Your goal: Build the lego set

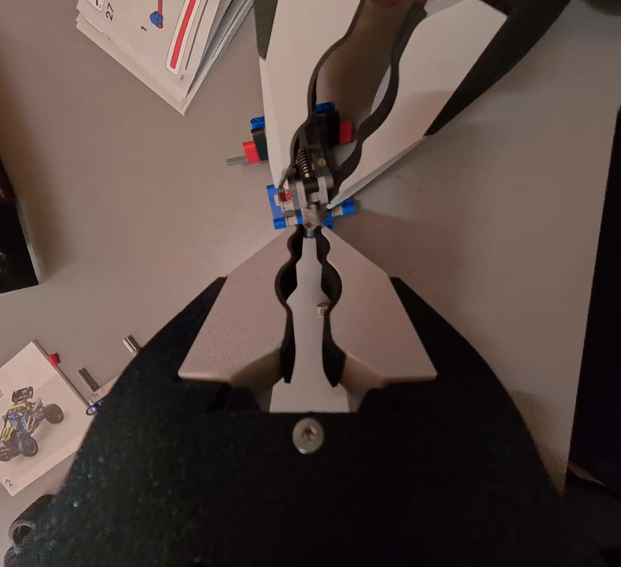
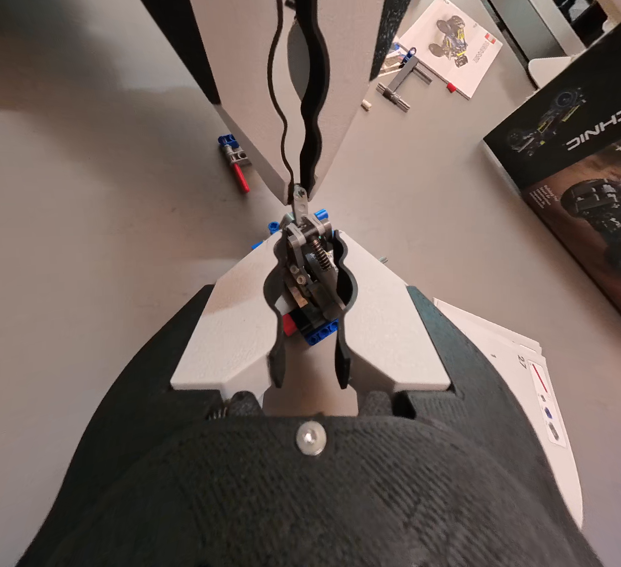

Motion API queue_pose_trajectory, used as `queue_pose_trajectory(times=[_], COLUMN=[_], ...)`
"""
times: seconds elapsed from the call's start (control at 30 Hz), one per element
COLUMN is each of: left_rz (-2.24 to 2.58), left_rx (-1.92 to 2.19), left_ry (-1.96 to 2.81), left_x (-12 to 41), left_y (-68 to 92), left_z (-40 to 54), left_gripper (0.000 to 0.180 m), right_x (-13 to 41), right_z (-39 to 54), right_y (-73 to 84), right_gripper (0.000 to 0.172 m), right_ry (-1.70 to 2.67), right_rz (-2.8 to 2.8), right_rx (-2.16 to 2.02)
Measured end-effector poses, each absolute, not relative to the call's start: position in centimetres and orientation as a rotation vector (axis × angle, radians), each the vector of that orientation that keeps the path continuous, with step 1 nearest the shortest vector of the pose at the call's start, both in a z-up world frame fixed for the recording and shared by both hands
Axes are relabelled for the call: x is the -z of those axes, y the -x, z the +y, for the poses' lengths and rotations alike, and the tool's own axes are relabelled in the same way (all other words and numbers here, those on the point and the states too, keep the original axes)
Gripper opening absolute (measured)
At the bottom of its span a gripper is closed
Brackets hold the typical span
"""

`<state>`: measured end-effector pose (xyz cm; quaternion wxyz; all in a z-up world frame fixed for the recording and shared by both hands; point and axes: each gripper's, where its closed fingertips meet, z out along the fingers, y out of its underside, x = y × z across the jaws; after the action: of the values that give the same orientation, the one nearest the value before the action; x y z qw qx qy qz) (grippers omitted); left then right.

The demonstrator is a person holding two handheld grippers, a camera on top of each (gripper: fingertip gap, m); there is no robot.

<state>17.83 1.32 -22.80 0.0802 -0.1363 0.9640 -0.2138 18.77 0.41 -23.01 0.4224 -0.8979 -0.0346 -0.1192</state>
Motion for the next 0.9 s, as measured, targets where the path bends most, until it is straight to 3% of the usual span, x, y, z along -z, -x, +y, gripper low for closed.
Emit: queue_pose_trajectory(times=[0.9], left_rz=[2.780], left_rx=[0.684], left_ry=[0.505], left_x=[23.61], left_y=[-17.93], left_z=[0.92], left_gripper=[0.004], right_x=[23.23], right_z=[0.52], right_y=[-18.84], right_gripper=[0.024], right_ry=[2.246], right_rz=[-0.058], right_rx=[0.364])
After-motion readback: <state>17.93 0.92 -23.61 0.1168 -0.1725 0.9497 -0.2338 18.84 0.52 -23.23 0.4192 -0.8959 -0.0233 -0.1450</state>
